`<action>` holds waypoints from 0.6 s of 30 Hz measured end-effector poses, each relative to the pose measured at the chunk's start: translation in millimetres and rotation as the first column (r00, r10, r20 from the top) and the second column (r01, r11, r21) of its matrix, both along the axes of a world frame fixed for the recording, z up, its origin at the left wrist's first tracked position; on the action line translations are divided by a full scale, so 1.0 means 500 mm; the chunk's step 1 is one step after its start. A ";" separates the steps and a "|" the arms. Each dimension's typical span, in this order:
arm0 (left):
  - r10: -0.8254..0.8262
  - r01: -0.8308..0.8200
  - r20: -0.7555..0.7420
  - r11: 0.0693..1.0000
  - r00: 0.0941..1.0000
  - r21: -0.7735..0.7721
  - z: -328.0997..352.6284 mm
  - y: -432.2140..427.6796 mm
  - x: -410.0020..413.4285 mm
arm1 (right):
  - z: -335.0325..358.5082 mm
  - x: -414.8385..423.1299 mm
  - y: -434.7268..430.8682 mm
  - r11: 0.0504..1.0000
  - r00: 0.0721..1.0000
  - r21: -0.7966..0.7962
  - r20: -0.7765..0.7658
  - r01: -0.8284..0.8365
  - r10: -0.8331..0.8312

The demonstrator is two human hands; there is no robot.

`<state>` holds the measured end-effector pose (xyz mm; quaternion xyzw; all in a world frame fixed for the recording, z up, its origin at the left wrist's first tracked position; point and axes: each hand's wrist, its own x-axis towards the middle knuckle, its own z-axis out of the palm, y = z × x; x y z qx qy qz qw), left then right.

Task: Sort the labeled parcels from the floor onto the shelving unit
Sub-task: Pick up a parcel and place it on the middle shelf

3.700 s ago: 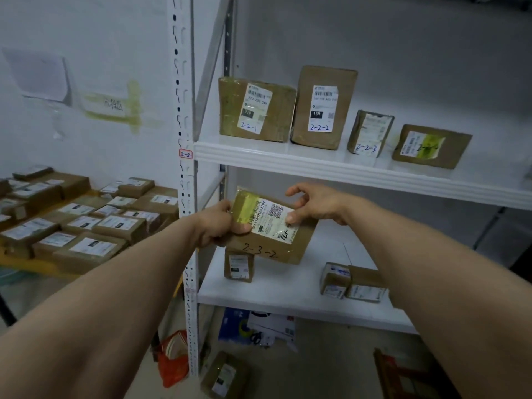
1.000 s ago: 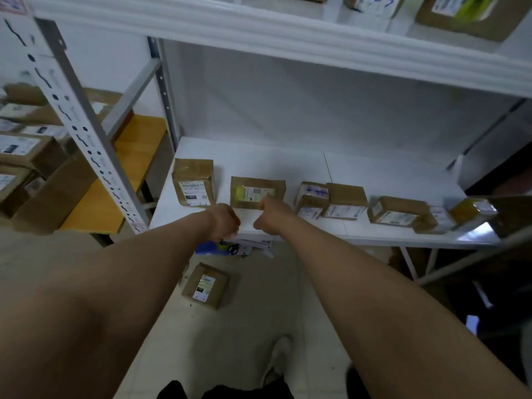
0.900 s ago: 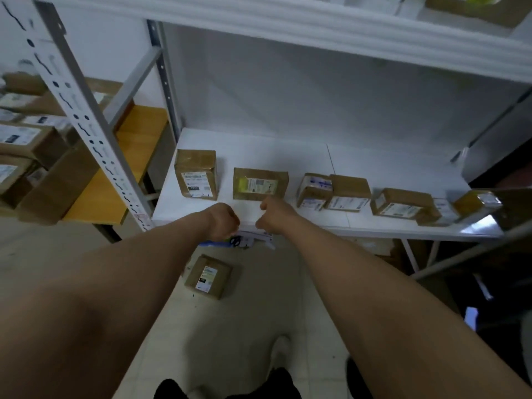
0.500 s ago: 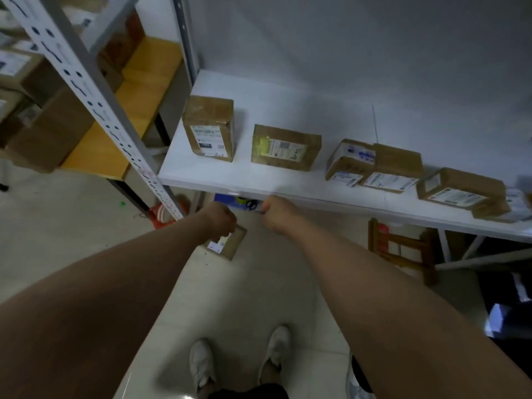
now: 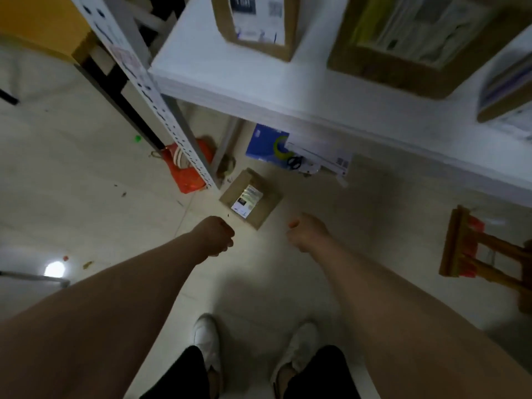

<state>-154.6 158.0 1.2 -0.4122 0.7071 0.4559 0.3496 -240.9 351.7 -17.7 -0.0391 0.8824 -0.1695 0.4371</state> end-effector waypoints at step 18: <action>0.667 -0.632 -0.107 0.737 0.737 0.238 -0.820 -0.028 -0.131 | -0.778 -0.233 -0.133 0.974 0.975 -0.160 -0.125 0.162 -0.182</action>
